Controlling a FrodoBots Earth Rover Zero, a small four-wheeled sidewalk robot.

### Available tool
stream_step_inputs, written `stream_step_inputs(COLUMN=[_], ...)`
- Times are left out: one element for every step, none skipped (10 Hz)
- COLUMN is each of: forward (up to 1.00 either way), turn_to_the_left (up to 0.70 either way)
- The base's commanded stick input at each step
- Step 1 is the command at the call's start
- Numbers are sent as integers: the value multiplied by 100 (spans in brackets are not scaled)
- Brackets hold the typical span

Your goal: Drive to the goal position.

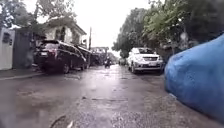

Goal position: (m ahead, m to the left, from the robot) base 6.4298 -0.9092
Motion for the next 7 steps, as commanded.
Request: stream_step_inputs(forward=[100, 100, 100, 100, 100, 100, 100], turn_to_the_left=[0, -2, -23, -5, 0, 0, 0])
